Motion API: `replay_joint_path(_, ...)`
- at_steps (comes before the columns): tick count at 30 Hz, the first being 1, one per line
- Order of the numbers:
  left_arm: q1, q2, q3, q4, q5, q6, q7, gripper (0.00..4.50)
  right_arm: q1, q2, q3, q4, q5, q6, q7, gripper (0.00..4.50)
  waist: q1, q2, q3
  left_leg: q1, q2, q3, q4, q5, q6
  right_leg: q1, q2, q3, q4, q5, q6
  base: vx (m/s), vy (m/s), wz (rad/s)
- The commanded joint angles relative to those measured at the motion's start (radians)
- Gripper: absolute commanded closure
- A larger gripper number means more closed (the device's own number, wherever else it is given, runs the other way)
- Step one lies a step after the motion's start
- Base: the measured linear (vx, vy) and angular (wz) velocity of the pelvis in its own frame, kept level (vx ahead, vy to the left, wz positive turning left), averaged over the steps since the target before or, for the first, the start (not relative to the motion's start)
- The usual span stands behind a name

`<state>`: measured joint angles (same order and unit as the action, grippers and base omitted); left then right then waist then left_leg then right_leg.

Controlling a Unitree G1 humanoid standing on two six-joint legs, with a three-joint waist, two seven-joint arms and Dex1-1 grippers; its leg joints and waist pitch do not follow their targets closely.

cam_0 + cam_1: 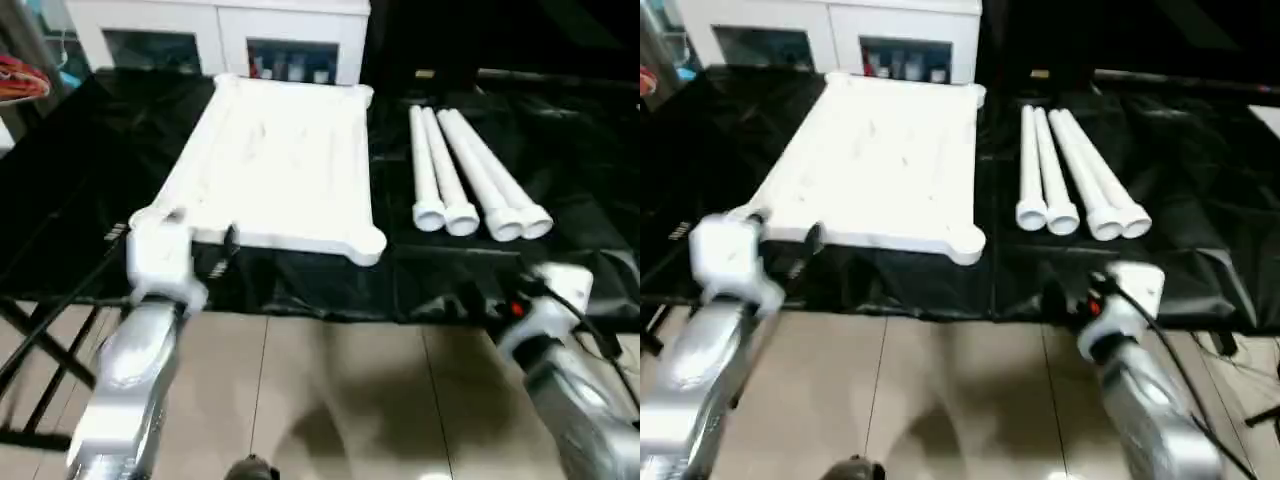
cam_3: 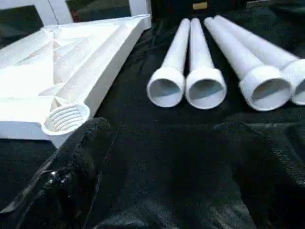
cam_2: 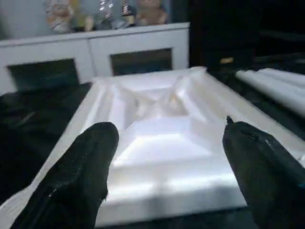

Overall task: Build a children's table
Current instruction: Move to table

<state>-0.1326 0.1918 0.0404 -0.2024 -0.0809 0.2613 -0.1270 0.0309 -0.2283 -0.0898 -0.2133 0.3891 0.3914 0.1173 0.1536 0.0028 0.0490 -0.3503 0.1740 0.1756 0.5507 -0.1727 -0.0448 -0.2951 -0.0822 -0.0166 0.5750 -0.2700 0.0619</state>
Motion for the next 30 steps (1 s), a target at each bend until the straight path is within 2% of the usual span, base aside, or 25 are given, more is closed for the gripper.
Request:
replay_joint_path(1,-0.009,0.014,-0.023,0.043,0.026,0.014,-0.019,0.49,-0.012,0.002,0.042,-0.015,-0.01,0.02,-0.008,0.44,-0.002,-0.002,-0.04,0.031,0.025,-0.01,-0.077,-0.462,0.009,0.021,-0.032,0.009,-0.113,-0.432,-0.083,0.079,0.008,-0.01)
replay_joint_path(4,-0.006,0.021,-0.025,0.051,0.032,0.012,-0.016,0.49,-0.01,0.011,0.081,-0.008,-0.023,0.005,0.008,0.44,-0.008,0.001,-0.057,0.025,0.026,-0.016,-0.076,-0.343,0.043,0.048,-0.023,0.004,-0.098,-0.26,-0.092,0.079,0.009,0.01)
replay_joint_path(5,-0.006,0.02,-0.027,0.051,0.032,0.011,-0.007,0.49,-0.017,0.022,0.104,0.004,-0.049,-0.015,0.025,0.44,0.008,0.001,-0.072,-0.045,-0.013,-0.025,-0.046,-0.189,0.16,0.108,-0.052,-0.033,-0.114,-0.144,-0.043,0.065,0.012,0.06)
replay_joint_path(7,-0.001,0.013,-0.028,0.045,0.035,0.017,0.001,0.49,-0.019,0.027,0.108,-0.004,-0.063,-0.015,0.023,0.44,-0.006,0.018,-0.073,-0.058,-0.032,-0.053,-0.019,-0.059,0.292,0.133,-0.049,-0.092,-0.127,-0.034,-0.004,0.109,0.033,0.52)
replay_joint_path(8,0.003,0.001,-0.028,0.03,0.031,0.029,0.006,0.49,-0.02,0.03,0.108,-0.017,-0.056,-0.011,0.038,0.44,-0.009,0.035,-0.075,-0.007,-0.035,-0.081,-0.016,0.017,0.35,0.118,-0.013,-0.123,-0.107,0.019,-0.015,0.136,0.035,0.67)
replay_joint_path(9,0.007,-0.007,-0.023,0.023,0.014,0.033,0.001,0.49,-0.025,0.041,0.111,-0.015,-0.043,-0.013,0.051,0.44,-0.051,0.064,-0.091,0.126,0.029,-0.14,-0.008,0.107,0.425,0.014,0.042,-0.117,-0.013,-0.016,-0.036,0.149,0.003,0.68)
replay_joint_path(10,0.01,-0.013,-0.019,0.022,0.003,0.035,-0.004,0.49,-0.029,0.048,0.115,-0.01,-0.037,-0.017,0.056,0.44,-0.07,0.051,-0.093,0.191,0.128,-0.246,-0.004,0.239,0.56,-0.096,0.022,-0.082,0.096,-0.195,-0.029,0.122,-0.04,0.29)
replay_joint_path(11,0.013,-0.013,-0.018,0.032,0.002,0.028,-0.008,0.49,-0.033,0.052,0.122,0.0,-0.041,-0.018,0.056,0.44,-0.067,0.049,-0.089,0.177,0.143,-0.256,-0.002,0.306,0.6,-0.117,0.005,-0.061,0.124,-0.204,-0.02,0.122,-0.04,0.29)
replay_joint_path(12,0.013,-0.013,-0.02,0.041,0.006,0.022,-0.01,0.49,-0.036,0.05,0.126,0.008,-0.044,-0.019,0.055,0.44,-0.052,0.047,-0.076,0.148,0.141,-0.246,-0.004,0.292,0.603,-0.127,-0.007,-0.044,0.145,-0.184,-0.009,0.071,-0.065,-0.04)
replay_joint_path(13,0.019,-0.007,-0.029,0.048,0.019,0.014,-0.015,0.49,-0.033,0.049,0.134,0.008,-0.051,-0.021,0.049,0.44,-0.036,0.018,-0.053,0.074,0.096,-0.155,-0.039,0.016,0.481,-0.111,-0.012,-0.012,0.127,-0.018,-0.025,0.045,-0.064,-0.01)
replay_joint_path(14,0.023,-0.001,-0.037,0.052,0.026,0.008,-0.018,0.49,-0.03,0.048,0.139,0.007,-0.057,-0.024,0.046,0.44,-0.029,0.007,-0.04,0.048,0.057,-0.119,-0.043,-0.114,0.408,-0.091,-0.021,0.005,0.068,0.027,-0.052,0.045,-0.064,-0.01)
replay_joint_path(15,0.028,-0.003,-0.038,0.051,0.024,0.005,-0.016,0.49,-0.026,0.052,0.138,0.003,-0.053,-0.02,0.044,0.44,-0.002,-0.079,-0.021,-0.002,-0.044,-0.047,0.018,-0.303,0.255,-0.029,-0.063,0.097,-0.077,-0.291,0.034,0.033,-0.1,0.13)
replay_joint_path(16,0.03,-0.005,-0.037,0.05,0.021,0.004,-0.014,0.49,-0.023,0.055,0.136,0.0,-0.05,-0.017,0.042,0.44,0.035,-0.05,-0.022,0.03,-0.069,-0.038,0.107,-0.273,0.196,-0.039,-0.124,0.145,-0.126,-0.579,0.032,0.047,-0.105,0.14)
replay_joint_path(17,0.03,-0.007,-0.034,0.051,0.02,0.005,-0.01,0.49,-0.023,0.057,0.135,0.001,-0.052,-0.012,0.04,0.44,0.035,-0.05,-0.027,-0.02,-0.052,-0.07,0.155,-0.177,0.127,0.031,-0.166,0.176,-0.123,-0.802,-0.071,0.089,-0.129,0.11)
replay_joint_path(18,0.03,-0.008,-0.032,0.052,0.02,0.005,-0.007,0.49,-0.023,0.059,0.134,0.001,-0.054,-0.007,0.038,0.44,0.038,-0.066,-0.029,-0.044,-0.054,-0.077,0.157,-0.146,0.105,0.053,-0.146,0.171,-0.11,-0.775,-0.096,0.08,-0.06,0.0)
replay_joint_path(19,0.028,-0.009,-0.023,0.063,0.02,0.003,-0.005,0.49,-0.03,0.071,0.122,0.012,-0.061,0.01,0.024,0.44,0.041,-0.042,-0.023,-0.034,-0.044,-0.087,0.122,-0.109,0.08,0.05,-0.115,0.146,-0.103,-0.637,-0.2,0.071,-0.027,0.07)
replay_joint_path(20,0.025,-0.01,-0.02,0.073,0.026,-0.001,-0.004,0.49,-0.038,0.078,0.112,0.021,-0.065,0.017,0.014,0.44,0.037,-0.035,-0.023,-0.022,-0.039,-0.082,0.093,-0.1,0.083,0.048,-0.095,0.128,-0.106,-0.595,-0.235,0.0,0.0,0.0)
replay_joint_path(22,0.022,-0.012,-0.021,0.081,0.032,-0.006,-0.002,0.49,-0.044,0.079,0.104,0.025,-0.064,0.017,0.01,0.44,0.028,0.017,-0.032,0.042,0.013,-0.081,-0.029,-0.169,0.077,0.011,-0.023,0.046,-0.082,-0.461,-0.249,0.06,0.044,0.16)
replay_joint_path(23,0.018,-0.012,-0.022,0.084,0.033,-0.007,-0.002,0.49,-0.048,0.077,0.102,0.029,-0.068,0.014,0.008,0.44,-0.018,0.038,-0.036,0.1,0.062,-0.131,-0.068,-0.424,0.068,-0.039,0.025,0.0,-0.013,-0.351,-0.23,0.059,0.075,0.11)
replay_joint_path(24,0.016,-0.012,-0.023,0.085,0.033,-0.007,-0.002,0.49,-0.05,0.076,0.101,0.031,-0.069,0.012,0.007,0.44,-0.032,0.04,-0.045,0.136,0.091,-0.163,-0.082,-0.508,0.079,-0.062,0.024,-0.01,0.031,-0.258,-0.218,0.085,0.082,0.07)
replay_joint_path(25,-0.001,-0.015,-0.026,0.099,0.029,-0.011,-0.005,0.49,-0.065,0.071,0.095,0.05,-0.084,-0.004,-0.005,0.44,-0.048,0.039,-0.056,0.166,0.115,-0.204,-0.087,-0.518,0.204,-0.101,0.005,-0.022,0.099,-0.06,-0.136,0.113,0.042,0.11)
replay_joint_path(26,-0.002,-0.014,-0.026,0.1,0.029,-0.011,-0.005,0.49,-0.065,0.071,0.095,0.051,-0.085,-0.005,-0.005,0.44,-0.055,0.033,-0.054,0.16,0.11,-0.201,-0.086,-0.487,0.258,-0.106,0.0,-0.025,0.105,-0.028,-0.108,0.113,0.042,0.11)
replay_joint_path(27,-0.007,-0.014,-0.028,0.106,0.03,-0.014,-0.006,0.49,-0.069,0.07,0.094,0.056,-0.088,-0.007,-0.008,0.44,-0.058,0.018,-0.048,0.146,0.082,-0.173,-0.077,-0.442,0.311,-0.104,-0.015,-0.024,0.076,0.02,-0.091,0.102,0.03,0.04)
replay_joint_path(28,-0.014,-0.014,-0.031,0.113,0.03,-0.016,-0.006,0.49,-0.073,0.069,0.093,0.061,-0.092,-0.008,-0.01,0.44,-0.057,-0.013,-0.046,0.106,0.016,-0.109,-0.054,-0.406,0.291,-0.055,-0.041,0.006,0.002,0.061,-0.111,0.101,-0.01,0.1)
replay_joint_path(30,-0.031,-0.016,-0.037,0.131,0.03,-0.019,-0.008,0.49,-0.079,0.068,0.092,0.067,-0.097,-0.006,-0.01,0.44,-0.026,-0.033,-0.04,0.026,-0.064,-0.051,0.021,-0.308,0.227,0.048,-0.104,0.085,-0.076,-0.172,-0.18,0.103,-0.03,0.1)
